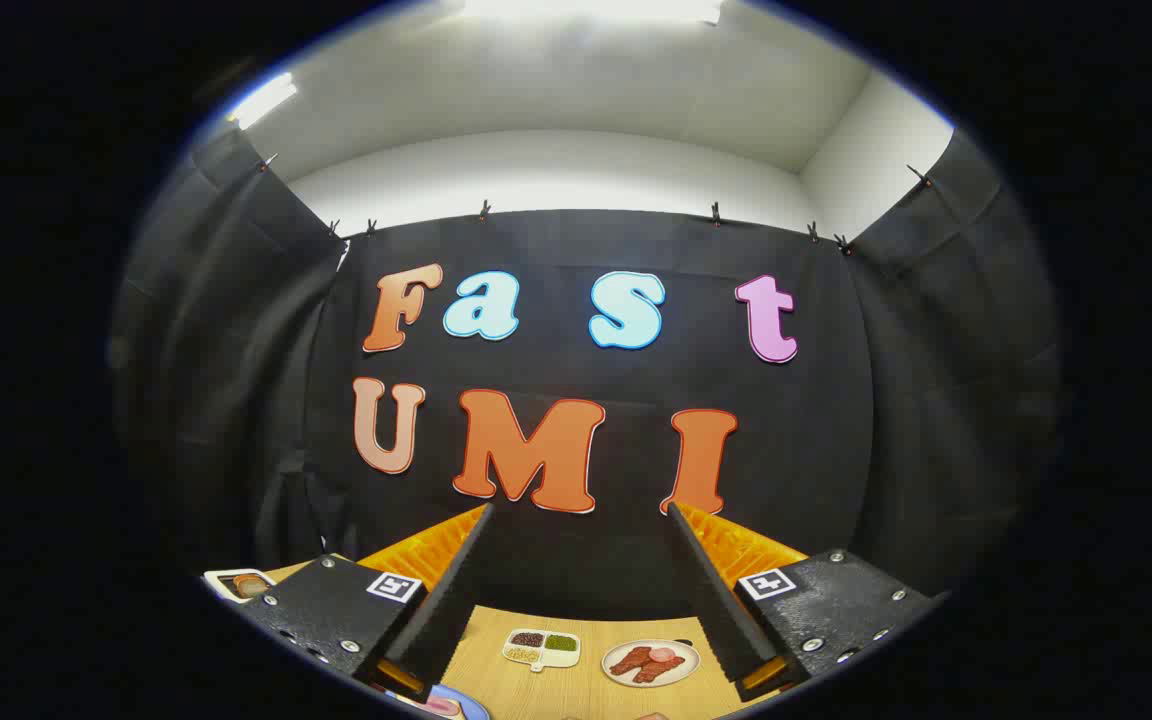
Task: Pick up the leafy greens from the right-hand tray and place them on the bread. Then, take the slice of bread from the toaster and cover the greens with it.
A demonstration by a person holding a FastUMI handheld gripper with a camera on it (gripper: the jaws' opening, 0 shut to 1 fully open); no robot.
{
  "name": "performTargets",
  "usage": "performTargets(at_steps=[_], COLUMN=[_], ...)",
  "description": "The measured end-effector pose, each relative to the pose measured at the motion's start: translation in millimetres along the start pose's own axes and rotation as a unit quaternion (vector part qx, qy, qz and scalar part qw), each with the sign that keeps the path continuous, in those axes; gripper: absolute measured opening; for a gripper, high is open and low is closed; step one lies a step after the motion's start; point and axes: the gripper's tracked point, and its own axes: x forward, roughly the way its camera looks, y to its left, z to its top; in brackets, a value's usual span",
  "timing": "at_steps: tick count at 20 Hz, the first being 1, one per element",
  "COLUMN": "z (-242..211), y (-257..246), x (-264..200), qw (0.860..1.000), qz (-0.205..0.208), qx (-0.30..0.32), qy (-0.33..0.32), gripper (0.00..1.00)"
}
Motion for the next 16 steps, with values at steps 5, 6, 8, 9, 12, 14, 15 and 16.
performTargets(at_steps=[5, 6, 8, 9, 12, 14, 15, 16], z=[-7.4, -7.9, -7.0, -6.1, -5.3, -4.8, -4.9, -4.8], y=[2.8, 4.3, 6.1, 4.7, 4.6, 3.7, 4.1, 3.8], x=[2.9, 4.2, 3.2, 2.1, 3.1, 2.4, 1.7, 1.3], qw=[1.0, 1.0, 1.0, 1.0, 1.0, 1.0, 1.0, 1.0], qz=[-0.002, 0.0, 0.001, 0.001, -0.006, -0.011, -0.011, -0.012], qx=[0.004, 0.005, 0.006, 0.004, -0.006, -0.008, -0.007, -0.006], qy=[0.011, 0.012, 0.013, 0.012, 0.009, 0.008, 0.008, 0.009], gripper=[0.99, 0.99, 0.99, 0.99, 0.99, 0.99, 0.99, 0.99])
